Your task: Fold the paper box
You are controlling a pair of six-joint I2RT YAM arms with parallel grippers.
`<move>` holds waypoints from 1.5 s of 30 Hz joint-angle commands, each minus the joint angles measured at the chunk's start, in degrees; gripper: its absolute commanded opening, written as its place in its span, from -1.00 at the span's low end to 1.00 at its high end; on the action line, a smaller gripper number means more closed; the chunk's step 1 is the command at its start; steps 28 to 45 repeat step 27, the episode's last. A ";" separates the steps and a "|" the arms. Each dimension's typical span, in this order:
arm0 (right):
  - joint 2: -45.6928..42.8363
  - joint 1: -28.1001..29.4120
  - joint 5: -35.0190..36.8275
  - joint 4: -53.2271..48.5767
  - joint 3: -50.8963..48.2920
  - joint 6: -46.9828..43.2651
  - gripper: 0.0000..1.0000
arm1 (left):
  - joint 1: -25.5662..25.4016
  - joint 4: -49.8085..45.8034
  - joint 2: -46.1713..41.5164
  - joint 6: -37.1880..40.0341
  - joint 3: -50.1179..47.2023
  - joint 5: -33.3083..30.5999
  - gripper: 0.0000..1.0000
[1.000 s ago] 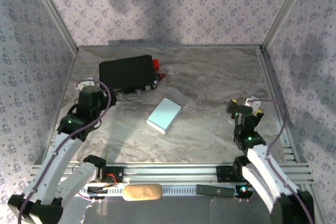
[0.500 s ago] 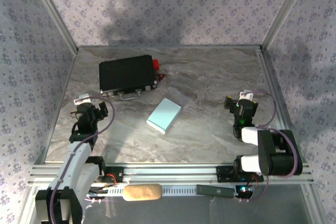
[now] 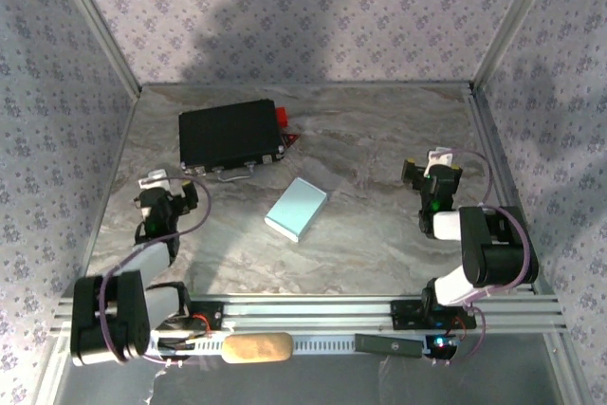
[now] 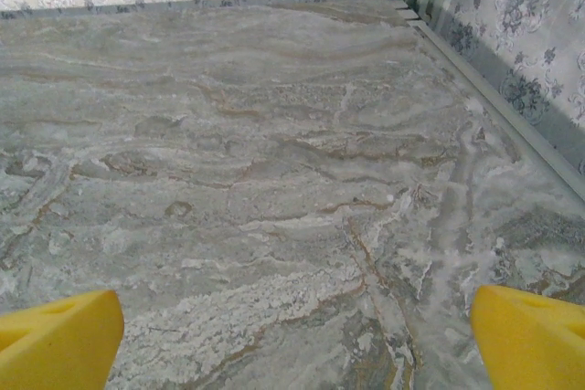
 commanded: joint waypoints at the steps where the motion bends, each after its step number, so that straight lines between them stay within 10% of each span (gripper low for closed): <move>1: 0.50 0.02 0.55 -1.53 0.47 -1.29 0.98 | 0.28 10.64 6.17 -2.37 4.19 4.47 1.00; 9: 0.47 0.03 0.55 -1.55 0.47 -1.29 0.98 | -0.85 17.28 16.26 1.31 6.99 6.66 0.99; 12: 0.52 0.07 0.45 -1.53 0.44 -1.30 0.98 | -1.00 33.57 23.57 0.84 3.02 5.79 1.00; 18: 0.50 0.08 0.65 -1.49 0.44 -1.24 0.98 | -2.91 16.15 21.39 2.62 10.12 3.66 1.00; 45: 0.44 0.08 0.38 -1.40 0.40 -1.32 0.98 | -3.20 17.24 21.71 2.76 9.78 3.48 1.00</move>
